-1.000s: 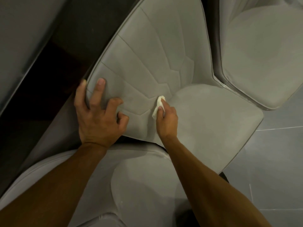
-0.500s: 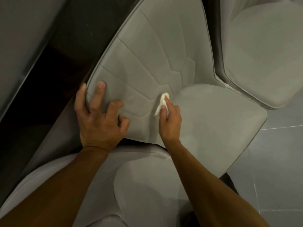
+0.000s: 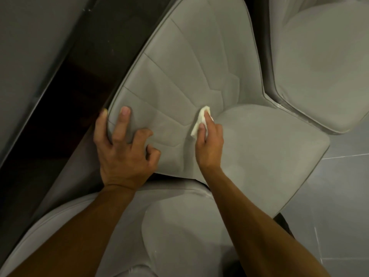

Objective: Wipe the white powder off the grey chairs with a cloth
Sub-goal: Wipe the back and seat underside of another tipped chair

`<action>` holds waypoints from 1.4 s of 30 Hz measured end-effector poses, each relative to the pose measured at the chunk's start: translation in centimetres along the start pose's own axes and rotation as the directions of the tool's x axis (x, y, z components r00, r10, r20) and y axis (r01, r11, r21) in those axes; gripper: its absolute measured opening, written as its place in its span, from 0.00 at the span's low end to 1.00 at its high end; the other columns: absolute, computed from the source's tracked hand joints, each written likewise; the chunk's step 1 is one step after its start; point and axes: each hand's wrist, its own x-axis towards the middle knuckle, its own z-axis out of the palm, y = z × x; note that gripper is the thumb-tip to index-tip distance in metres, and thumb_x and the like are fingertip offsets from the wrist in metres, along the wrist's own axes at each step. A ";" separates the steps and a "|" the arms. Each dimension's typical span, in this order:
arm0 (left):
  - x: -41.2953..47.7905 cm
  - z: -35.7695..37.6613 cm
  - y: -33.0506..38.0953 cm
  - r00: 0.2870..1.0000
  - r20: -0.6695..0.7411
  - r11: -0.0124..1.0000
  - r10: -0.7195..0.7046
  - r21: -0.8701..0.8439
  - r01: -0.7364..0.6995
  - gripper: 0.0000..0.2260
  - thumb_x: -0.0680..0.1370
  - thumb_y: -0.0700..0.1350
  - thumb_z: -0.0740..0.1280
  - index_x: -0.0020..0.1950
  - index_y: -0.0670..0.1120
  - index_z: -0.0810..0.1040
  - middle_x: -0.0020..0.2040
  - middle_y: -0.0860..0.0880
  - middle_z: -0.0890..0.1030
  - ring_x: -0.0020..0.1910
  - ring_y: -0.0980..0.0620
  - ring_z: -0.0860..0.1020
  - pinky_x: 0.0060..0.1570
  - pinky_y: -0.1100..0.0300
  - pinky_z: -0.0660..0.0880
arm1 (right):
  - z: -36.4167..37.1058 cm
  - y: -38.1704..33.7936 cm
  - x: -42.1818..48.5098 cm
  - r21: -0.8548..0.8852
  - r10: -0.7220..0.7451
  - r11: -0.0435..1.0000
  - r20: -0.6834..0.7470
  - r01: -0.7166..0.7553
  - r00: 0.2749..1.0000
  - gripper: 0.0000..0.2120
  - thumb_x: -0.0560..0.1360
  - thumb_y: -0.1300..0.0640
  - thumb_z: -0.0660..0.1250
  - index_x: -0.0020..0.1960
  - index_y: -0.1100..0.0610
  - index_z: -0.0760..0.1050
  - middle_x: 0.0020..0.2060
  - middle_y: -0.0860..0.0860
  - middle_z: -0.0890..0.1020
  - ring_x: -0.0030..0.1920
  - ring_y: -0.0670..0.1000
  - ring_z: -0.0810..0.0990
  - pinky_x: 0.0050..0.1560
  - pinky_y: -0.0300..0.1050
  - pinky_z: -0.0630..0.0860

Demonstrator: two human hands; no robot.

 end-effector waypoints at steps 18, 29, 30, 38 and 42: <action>0.0 -0.1 0.2 1.000 0.012 0.999 -0.002 0.044 0.001 0.09 0.69 0.43 0.69 0.47 0.41 0.83 0.71 0.41 0.64 0.70 0.30 0.61 0.76 0.43 0.59 | 0.2 1.7 3.1 -0.067 0.198 0.979 0.086 -0.193 0.976 0.17 0.82 0.50 0.63 0.69 0.53 0.75 0.52 0.49 0.77 0.54 0.47 0.78 0.54 0.31 0.72; 0.0 -0.2 0.2 0.999 0.042 0.998 -0.012 0.067 0.010 0.09 0.71 0.44 0.69 0.47 0.41 0.84 0.71 0.40 0.63 0.69 0.30 0.61 0.76 0.43 0.57 | -0.1 -0.4 3.6 0.032 0.116 0.993 0.045 -0.117 0.992 0.20 0.84 0.48 0.59 0.74 0.51 0.70 0.58 0.50 0.74 0.54 0.42 0.72 0.55 0.25 0.67; 0.0 -0.2 0.2 0.999 0.047 0.998 -0.011 0.070 0.007 0.10 0.71 0.44 0.69 0.47 0.41 0.84 0.71 0.40 0.63 0.69 0.29 0.61 0.76 0.43 0.57 | 0.2 -0.6 3.9 0.050 0.137 0.989 0.076 -0.141 0.988 0.20 0.84 0.49 0.59 0.74 0.51 0.70 0.59 0.52 0.76 0.56 0.44 0.74 0.56 0.28 0.68; 0.2 -0.6 0.4 0.996 0.082 0.998 -0.032 0.057 0.028 0.09 0.71 0.44 0.70 0.48 0.41 0.83 0.72 0.41 0.61 0.70 0.30 0.60 0.77 0.44 0.55 | -3.8 1.0 6.1 -0.201 0.392 0.918 0.341 -0.341 0.854 0.18 0.82 0.54 0.62 0.70 0.56 0.75 0.65 0.59 0.79 0.66 0.59 0.76 0.67 0.45 0.69; 0.8 -2.5 1.7 0.965 0.218 0.988 -0.144 -0.026 0.154 0.10 0.72 0.41 0.71 0.51 0.42 0.82 0.75 0.43 0.59 0.74 0.32 0.56 0.75 0.42 0.61 | -6.0 0.9 3.8 -0.212 0.383 0.922 0.362 -0.325 0.850 0.17 0.82 0.55 0.62 0.69 0.56 0.76 0.64 0.59 0.79 0.66 0.60 0.76 0.67 0.45 0.69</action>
